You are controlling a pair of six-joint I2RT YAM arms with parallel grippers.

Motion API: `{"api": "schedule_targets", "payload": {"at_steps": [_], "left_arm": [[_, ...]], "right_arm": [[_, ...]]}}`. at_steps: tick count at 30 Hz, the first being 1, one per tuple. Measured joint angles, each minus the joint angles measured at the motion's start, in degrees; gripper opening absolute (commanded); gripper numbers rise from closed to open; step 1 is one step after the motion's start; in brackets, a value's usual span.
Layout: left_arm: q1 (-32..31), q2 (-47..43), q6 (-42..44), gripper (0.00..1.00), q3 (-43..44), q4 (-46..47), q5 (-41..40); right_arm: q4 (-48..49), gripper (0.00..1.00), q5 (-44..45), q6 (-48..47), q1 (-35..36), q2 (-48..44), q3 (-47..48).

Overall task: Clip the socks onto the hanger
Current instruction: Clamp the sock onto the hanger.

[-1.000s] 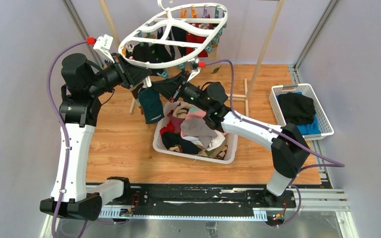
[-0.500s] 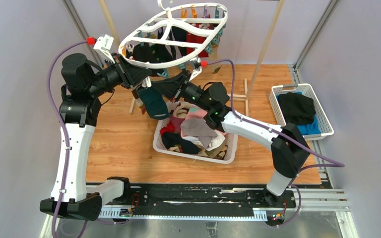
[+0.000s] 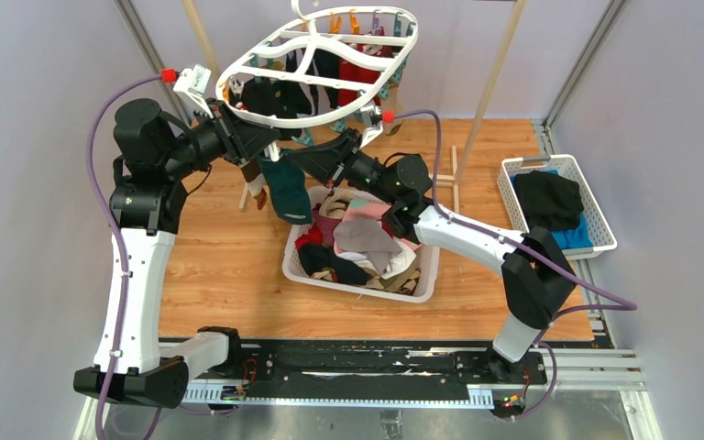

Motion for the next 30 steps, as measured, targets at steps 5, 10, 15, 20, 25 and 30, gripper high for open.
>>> {"api": "schedule_targets", "payload": {"at_steps": [5,10,15,20,25,30], "left_arm": [[0.00,-0.04,-0.02,0.06,0.00,-0.02,0.02],[0.00,-0.04,-0.02,0.06,0.00,0.04,0.02],[0.00,-0.04,-0.04,0.06,0.00,0.04,0.04],[0.00,-0.04,-0.17,0.06,0.00,0.09,0.09],[0.00,-0.04,-0.17,0.06,0.00,0.09,0.20],[0.00,-0.04,-0.13,0.06,0.00,0.09,0.26]], "right_arm": [[1.38,0.00,0.02,1.66,-0.07,0.15,0.31],[1.81,0.00,0.07,2.95,-0.07,1.14,1.49],[2.12,0.00,0.37,3.48,-0.07,1.22,1.49],[3.30,0.00,1.60,4.09,0.46,1.31,1.36],[4.26,0.00,2.29,4.31,2.05,2.32,1.36],[5.03,0.00,3.54,4.90,2.32,2.58,1.14]]}}
